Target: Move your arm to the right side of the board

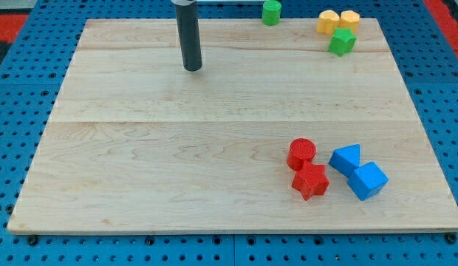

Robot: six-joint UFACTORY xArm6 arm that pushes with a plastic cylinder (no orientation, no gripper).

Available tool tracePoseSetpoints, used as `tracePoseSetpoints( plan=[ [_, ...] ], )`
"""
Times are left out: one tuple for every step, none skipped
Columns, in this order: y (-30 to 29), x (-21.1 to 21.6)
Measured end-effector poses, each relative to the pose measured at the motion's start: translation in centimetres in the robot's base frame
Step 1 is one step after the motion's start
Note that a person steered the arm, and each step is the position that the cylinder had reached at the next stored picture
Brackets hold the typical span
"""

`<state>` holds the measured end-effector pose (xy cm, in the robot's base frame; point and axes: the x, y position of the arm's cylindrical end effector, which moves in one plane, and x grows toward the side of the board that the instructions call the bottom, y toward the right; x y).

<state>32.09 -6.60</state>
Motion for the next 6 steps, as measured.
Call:
tracePoseSetpoints(
  plan=[
    [0.1, 0.0],
    [0.3, 0.0],
    [1.5, 0.3],
    [8.6, 2.3],
    [15.7, 4.9],
    [23.6, 8.2]
  ],
)
